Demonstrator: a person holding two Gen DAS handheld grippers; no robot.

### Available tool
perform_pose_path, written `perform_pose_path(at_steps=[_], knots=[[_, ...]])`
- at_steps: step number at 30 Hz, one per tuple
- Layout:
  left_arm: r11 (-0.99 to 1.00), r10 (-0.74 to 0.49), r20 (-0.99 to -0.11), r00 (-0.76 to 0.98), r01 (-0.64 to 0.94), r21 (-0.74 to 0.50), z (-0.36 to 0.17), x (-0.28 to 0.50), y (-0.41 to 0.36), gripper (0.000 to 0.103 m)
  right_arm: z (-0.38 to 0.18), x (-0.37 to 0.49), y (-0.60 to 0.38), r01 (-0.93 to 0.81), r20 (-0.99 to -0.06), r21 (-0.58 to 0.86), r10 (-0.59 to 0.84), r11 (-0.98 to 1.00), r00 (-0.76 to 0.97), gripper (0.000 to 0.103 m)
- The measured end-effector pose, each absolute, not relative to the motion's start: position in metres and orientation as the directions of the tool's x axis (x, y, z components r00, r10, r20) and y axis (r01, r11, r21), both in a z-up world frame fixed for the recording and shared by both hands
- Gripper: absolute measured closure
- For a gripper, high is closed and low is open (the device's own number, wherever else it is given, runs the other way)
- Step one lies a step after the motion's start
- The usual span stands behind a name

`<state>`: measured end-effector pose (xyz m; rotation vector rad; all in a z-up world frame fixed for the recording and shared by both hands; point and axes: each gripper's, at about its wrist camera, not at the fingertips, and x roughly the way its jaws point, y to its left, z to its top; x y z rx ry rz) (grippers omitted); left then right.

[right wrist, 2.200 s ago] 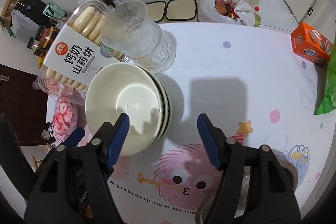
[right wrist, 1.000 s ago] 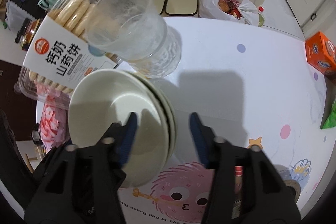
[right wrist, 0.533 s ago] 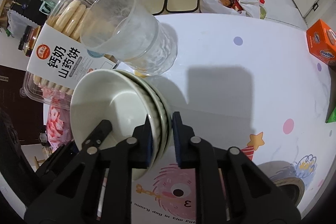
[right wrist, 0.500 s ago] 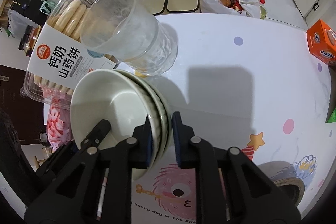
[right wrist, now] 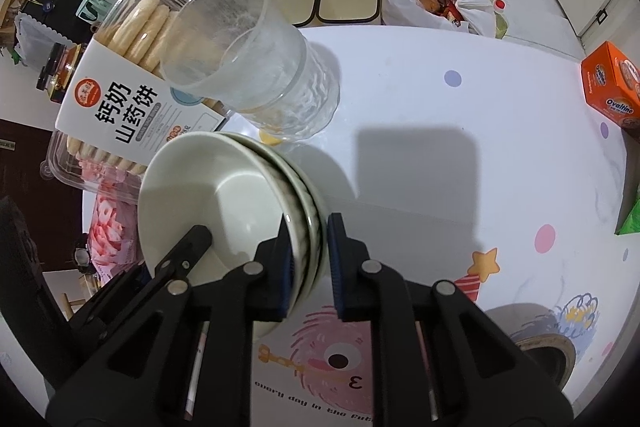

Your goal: Organize plates and bowls

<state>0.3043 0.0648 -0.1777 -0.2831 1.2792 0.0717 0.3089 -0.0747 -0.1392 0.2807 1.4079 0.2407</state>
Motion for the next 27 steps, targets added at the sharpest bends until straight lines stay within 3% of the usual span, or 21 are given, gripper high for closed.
perform_pose_path(at_steps=[12,14,17,18,19,24,27], knots=[[0.967,-0.085,-0.952,0.293,-0.206,-0.150,-0.177,0.299,0.063,0.086,-0.137,0.308,-0.069,-0.008,-0.944,0.295,0.293,0.955,0.152,0.089],[0.973,-0.071,-0.955,0.287,-0.190,-0.130,-0.176,0.301,0.059,0.085,-0.141,0.308,-0.070,0.005,-0.954,0.271,0.268,0.962,0.133,0.081],[0.978,-0.034,-0.956,0.292,-0.187,-0.092,-0.177,0.303,0.057,0.064,-0.154,0.308,-0.077,0.062,-0.962,0.263,0.257,0.963,0.095,0.057],[0.977,-0.016,-0.956,0.292,-0.198,-0.077,-0.178,0.304,0.059,0.044,-0.158,0.308,-0.080,0.074,-0.960,0.274,0.267,0.959,0.088,0.054],[0.975,-0.014,-0.957,0.289,-0.207,-0.077,-0.180,0.305,0.060,0.034,-0.161,0.309,-0.083,0.086,-0.954,0.293,0.286,0.952,0.088,0.053],[0.961,-0.064,-0.948,0.312,-0.237,-0.143,-0.186,0.306,0.075,0.024,-0.173,0.315,-0.091,0.122,-0.938,0.345,0.335,0.931,0.091,0.042],[0.966,-0.075,-0.950,0.304,-0.215,-0.145,-0.187,0.310,0.074,0.021,-0.176,0.322,-0.092,0.134,-0.923,0.384,0.376,0.914,0.084,0.042]])
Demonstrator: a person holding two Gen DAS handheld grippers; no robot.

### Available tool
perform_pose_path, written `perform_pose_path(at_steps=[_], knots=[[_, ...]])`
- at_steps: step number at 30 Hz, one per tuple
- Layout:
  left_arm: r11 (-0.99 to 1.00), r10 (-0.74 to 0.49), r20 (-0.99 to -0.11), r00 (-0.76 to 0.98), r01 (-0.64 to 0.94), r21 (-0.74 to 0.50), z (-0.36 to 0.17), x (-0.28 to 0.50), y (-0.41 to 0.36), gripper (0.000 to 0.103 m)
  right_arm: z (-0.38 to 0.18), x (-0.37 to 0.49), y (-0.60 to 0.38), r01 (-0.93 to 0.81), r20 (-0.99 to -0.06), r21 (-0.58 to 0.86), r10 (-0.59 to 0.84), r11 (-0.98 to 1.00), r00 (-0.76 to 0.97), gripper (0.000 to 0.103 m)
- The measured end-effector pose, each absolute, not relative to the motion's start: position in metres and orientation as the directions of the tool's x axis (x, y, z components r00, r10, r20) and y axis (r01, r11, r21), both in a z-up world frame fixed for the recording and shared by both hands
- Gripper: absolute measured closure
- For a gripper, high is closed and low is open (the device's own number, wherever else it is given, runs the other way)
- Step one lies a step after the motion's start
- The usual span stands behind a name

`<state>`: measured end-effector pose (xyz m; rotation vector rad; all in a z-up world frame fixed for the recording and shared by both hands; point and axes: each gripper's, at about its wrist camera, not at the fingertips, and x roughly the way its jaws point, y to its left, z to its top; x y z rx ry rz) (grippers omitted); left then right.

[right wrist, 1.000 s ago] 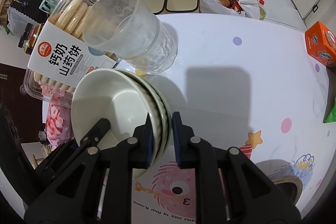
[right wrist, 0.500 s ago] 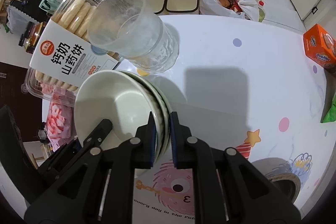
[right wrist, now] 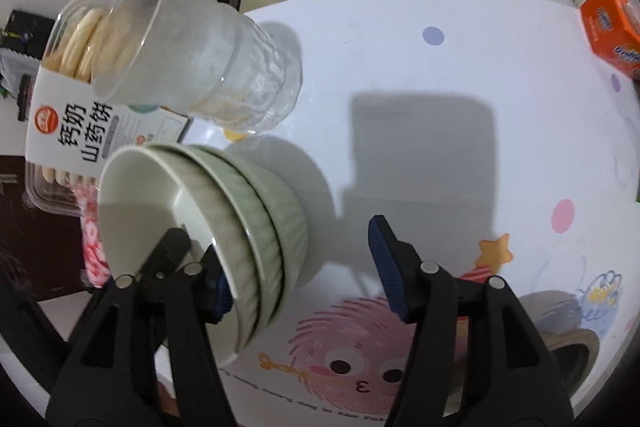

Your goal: Organize plates and bowls

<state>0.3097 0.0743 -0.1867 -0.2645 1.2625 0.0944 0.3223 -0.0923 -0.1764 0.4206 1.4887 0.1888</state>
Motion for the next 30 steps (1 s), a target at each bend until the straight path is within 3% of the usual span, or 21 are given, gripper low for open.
perform_pose_path(at_steps=[1,3,4,6,12,15,16,26,29,30], knots=[[0.968,-0.081,-0.949,0.304,-0.201,-0.147,-0.187,0.313,0.071,0.021,-0.176,0.324,-0.091,0.127,-0.920,0.392,0.384,0.911,0.083,0.043],[0.972,-0.101,-0.946,0.307,-0.171,-0.159,-0.187,0.315,0.065,0.026,-0.175,0.326,-0.088,0.114,-0.906,0.423,0.416,0.899,0.082,0.064],[0.975,-0.111,-0.942,0.316,-0.150,-0.165,-0.185,0.316,0.060,0.036,-0.173,0.327,-0.083,0.102,-0.900,0.436,0.430,0.894,0.078,0.071],[0.980,-0.116,-0.936,0.332,-0.115,-0.162,-0.180,0.315,0.049,0.052,-0.168,0.327,-0.075,0.080,-0.917,0.397,0.391,0.914,0.081,0.073],[0.985,-0.074,-0.936,0.344,-0.124,-0.123,-0.180,0.314,0.043,0.057,-0.168,0.326,-0.076,0.093,-0.913,0.406,0.398,0.909,0.091,0.080],[0.975,-0.071,-0.937,0.341,-0.173,-0.137,-0.178,0.310,0.057,0.082,-0.164,0.325,-0.074,0.069,-0.919,0.388,0.382,0.919,0.095,0.080],[0.971,-0.079,-0.936,0.342,-0.184,-0.149,-0.178,0.310,0.062,0.084,-0.163,0.323,-0.073,0.064,-0.922,0.382,0.375,0.922,0.097,0.080],[0.980,-0.091,-0.934,0.347,-0.136,-0.145,-0.178,0.308,0.064,0.081,-0.161,0.317,-0.073,0.066,-0.923,0.380,0.373,0.923,0.096,0.080],[0.962,-0.149,-0.927,0.344,-0.168,-0.217,-0.180,0.303,0.083,0.062,-0.162,0.318,-0.073,0.065,-0.923,0.380,0.373,0.923,0.095,0.081],[0.953,-0.172,-0.926,0.336,-0.182,-0.242,-0.183,0.302,0.088,0.050,-0.162,0.318,-0.073,0.063,-0.924,0.378,0.371,0.924,0.094,0.081]])
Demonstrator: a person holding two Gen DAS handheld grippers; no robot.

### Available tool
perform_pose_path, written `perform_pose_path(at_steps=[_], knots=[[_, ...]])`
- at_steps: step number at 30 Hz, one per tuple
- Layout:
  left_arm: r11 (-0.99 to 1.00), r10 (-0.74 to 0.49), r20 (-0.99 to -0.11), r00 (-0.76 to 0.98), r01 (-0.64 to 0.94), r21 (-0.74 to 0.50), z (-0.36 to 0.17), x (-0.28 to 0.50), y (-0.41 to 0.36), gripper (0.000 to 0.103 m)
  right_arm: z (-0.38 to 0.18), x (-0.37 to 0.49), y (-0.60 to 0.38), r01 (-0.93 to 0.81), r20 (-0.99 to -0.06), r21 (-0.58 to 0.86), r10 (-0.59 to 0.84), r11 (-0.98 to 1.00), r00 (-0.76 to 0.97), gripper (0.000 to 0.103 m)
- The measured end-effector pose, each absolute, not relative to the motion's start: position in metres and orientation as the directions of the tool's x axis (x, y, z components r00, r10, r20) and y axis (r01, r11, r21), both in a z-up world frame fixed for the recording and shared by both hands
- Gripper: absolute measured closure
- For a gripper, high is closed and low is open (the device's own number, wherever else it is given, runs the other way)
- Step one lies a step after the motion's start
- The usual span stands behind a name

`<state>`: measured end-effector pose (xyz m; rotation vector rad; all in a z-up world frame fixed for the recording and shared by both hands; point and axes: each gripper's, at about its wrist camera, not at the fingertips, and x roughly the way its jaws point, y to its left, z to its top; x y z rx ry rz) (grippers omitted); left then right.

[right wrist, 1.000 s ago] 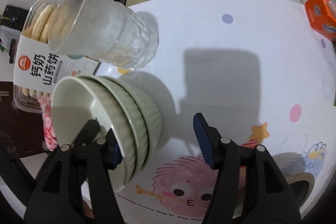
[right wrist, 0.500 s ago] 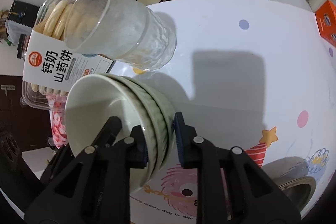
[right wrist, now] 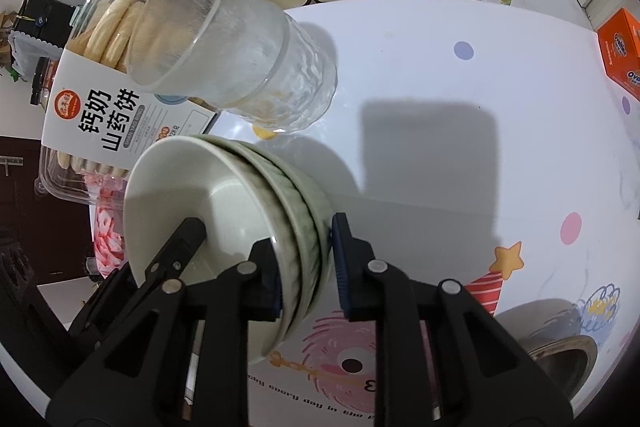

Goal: Organize plates and bowls
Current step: 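Lift and carry the bowl stack with both grippers over the steel bowls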

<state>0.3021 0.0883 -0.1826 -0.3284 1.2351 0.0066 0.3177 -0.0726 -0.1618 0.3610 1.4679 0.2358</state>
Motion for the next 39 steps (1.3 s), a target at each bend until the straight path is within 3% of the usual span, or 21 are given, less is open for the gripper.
perform_pose_path(at_steps=[4,8,9,10,12,15,20,39], knots=[[0.936,-0.191,-0.922,0.338,-0.220,-0.275,-0.188,0.295,0.104,0.034,-0.162,0.316,-0.074,0.074,-0.923,0.379,0.371,0.923,0.099,0.081],[0.947,-0.164,-0.929,0.332,-0.210,-0.243,-0.189,0.294,0.105,0.030,-0.161,0.314,-0.074,0.079,-0.923,0.377,0.368,0.923,0.110,0.081],[0.957,-0.141,-0.932,0.334,-0.194,-0.215,-0.187,0.296,0.100,0.033,-0.161,0.314,-0.074,0.080,-0.924,0.376,0.367,0.923,0.112,0.081],[0.969,-0.110,-0.933,0.343,-0.173,-0.178,-0.183,0.297,0.095,0.049,-0.161,0.313,-0.074,0.083,-0.923,0.377,0.367,0.923,0.114,0.081],[0.981,-0.095,-0.932,0.349,-0.129,-0.148,-0.174,0.301,0.083,0.071,-0.160,0.313,-0.074,0.084,-0.923,0.378,0.368,0.922,0.115,0.081],[0.990,-0.057,-0.941,0.333,-0.101,-0.096,-0.170,0.306,0.067,0.081,-0.160,0.314,-0.074,0.082,-0.924,0.376,0.366,0.923,0.113,0.081],[0.977,-0.057,-0.940,0.336,-0.173,-0.121,-0.169,0.303,0.073,0.083,-0.159,0.314,-0.072,0.068,-0.926,0.369,0.361,0.927,0.108,0.081],[0.980,-0.073,-0.952,0.299,-0.158,-0.124,-0.164,0.282,0.067,0.086,-0.158,0.297,-0.078,0.065,-0.927,0.370,0.365,0.927,0.088,0.081]])
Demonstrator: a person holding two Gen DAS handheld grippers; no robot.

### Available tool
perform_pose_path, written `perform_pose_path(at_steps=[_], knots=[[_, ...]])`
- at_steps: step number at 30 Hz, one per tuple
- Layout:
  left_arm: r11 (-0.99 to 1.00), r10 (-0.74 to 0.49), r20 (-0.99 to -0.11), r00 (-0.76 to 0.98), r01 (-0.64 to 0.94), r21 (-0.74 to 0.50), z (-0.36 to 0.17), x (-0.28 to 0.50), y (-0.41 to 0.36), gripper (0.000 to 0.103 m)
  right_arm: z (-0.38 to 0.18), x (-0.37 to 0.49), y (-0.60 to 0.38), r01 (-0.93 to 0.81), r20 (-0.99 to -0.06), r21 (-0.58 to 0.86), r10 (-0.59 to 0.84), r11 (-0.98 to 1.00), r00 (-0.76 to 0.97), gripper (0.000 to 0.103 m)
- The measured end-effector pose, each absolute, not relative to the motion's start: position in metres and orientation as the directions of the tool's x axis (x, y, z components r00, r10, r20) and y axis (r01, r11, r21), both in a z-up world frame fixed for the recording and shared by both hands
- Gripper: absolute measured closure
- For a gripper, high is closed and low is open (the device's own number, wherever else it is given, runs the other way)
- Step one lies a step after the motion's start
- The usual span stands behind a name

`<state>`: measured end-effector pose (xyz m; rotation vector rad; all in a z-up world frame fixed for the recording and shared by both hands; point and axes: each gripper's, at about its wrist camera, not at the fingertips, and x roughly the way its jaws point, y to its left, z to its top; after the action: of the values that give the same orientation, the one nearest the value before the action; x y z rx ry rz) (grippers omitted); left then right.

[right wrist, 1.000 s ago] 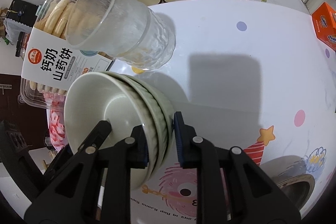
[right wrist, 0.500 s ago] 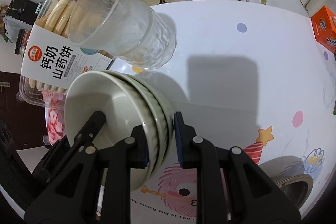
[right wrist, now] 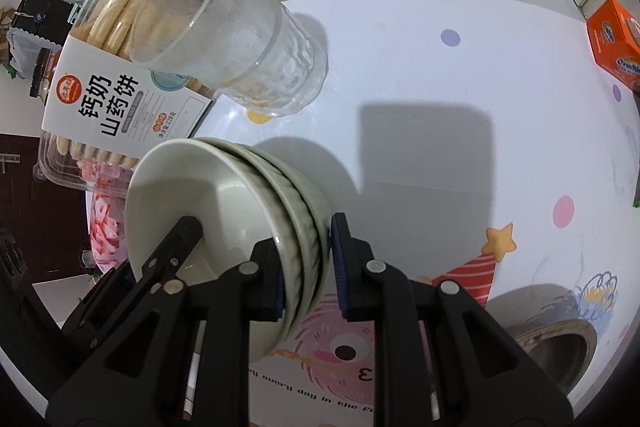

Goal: Organize plates and bowls
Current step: 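Lift and carry the bowl stack with both grippers over the steel bowls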

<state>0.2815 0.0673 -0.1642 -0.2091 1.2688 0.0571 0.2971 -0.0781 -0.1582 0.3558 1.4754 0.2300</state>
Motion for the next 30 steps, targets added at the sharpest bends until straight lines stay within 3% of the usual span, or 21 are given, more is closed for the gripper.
perform_pose_path(at_steps=[30], knots=[[0.985,-0.053,-0.950,0.307,-0.139,-0.100,-0.149,0.233,0.052,0.086,-0.147,0.246,-0.088,0.041,-0.921,0.384,0.380,0.922,0.086,0.082]])
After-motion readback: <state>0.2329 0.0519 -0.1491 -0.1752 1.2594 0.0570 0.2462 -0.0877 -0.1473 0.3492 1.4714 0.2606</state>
